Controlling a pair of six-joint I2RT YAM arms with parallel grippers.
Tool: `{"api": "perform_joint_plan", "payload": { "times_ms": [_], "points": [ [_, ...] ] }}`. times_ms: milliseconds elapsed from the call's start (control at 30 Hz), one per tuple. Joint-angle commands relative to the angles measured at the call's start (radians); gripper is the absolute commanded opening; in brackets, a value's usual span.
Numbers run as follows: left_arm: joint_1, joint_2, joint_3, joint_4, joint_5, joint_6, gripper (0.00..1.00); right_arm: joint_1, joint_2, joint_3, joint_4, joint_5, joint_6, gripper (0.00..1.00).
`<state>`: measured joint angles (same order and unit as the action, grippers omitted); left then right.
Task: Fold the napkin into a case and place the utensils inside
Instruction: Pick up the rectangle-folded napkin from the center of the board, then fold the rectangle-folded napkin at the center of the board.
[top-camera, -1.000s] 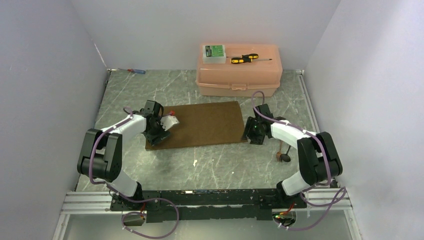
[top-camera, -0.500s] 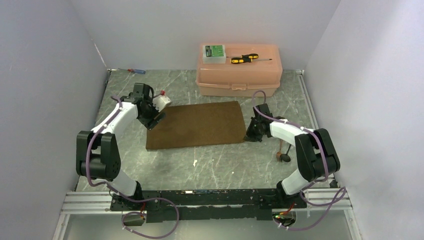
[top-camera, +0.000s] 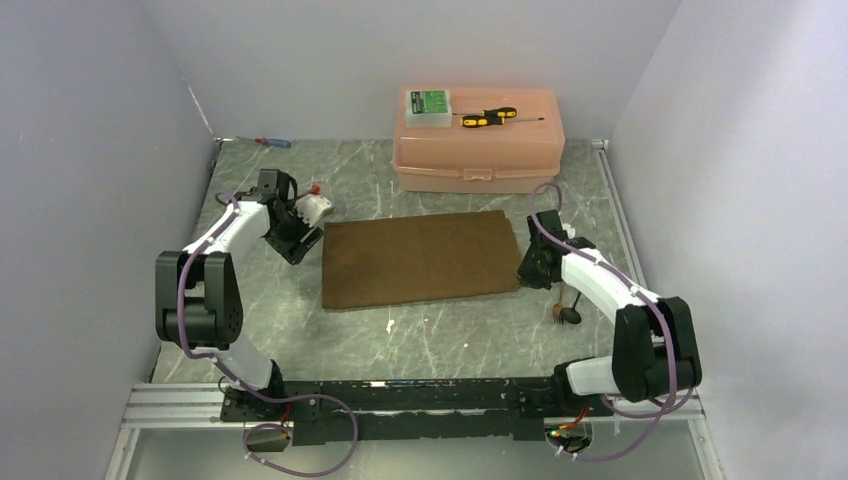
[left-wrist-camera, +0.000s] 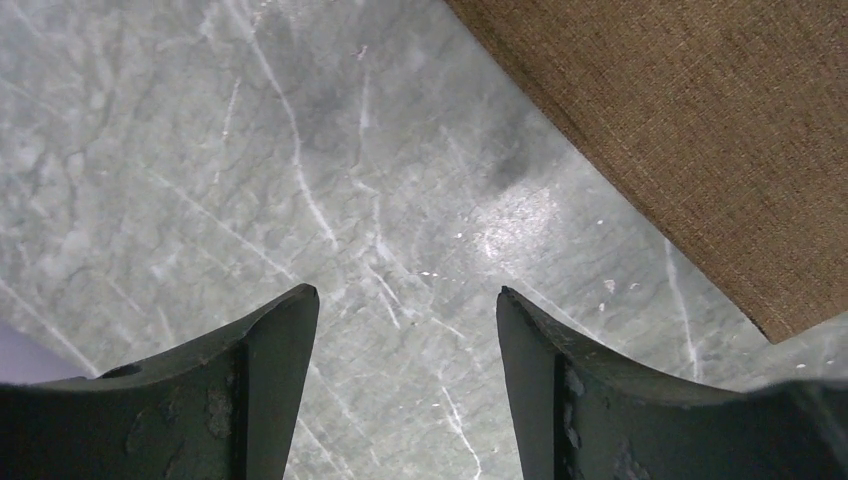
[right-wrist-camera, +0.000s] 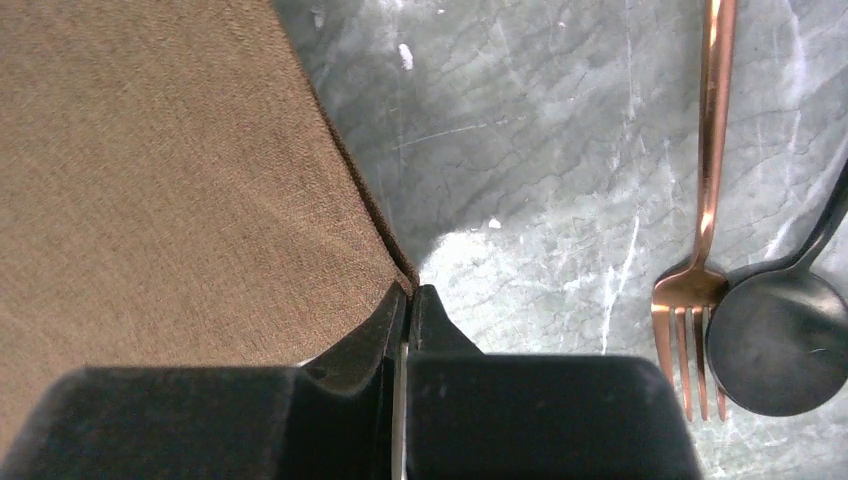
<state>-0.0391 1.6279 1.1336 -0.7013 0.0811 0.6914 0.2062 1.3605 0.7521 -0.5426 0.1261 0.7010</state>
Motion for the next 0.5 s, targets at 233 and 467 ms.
{"api": "perform_joint_plan", "payload": {
  "times_ms": [233, 467],
  "points": [
    [0.008, 0.052, 0.025, 0.006, 0.098, -0.070, 0.70, 0.297, 0.090, 0.241, -0.052, 0.064, -0.097, 0.00],
    [0.048, 0.063, 0.028, 0.013, 0.137, -0.085, 0.69, 0.454, 0.293, 0.482, -0.036, 0.010, -0.132, 0.00]
  ]
}}
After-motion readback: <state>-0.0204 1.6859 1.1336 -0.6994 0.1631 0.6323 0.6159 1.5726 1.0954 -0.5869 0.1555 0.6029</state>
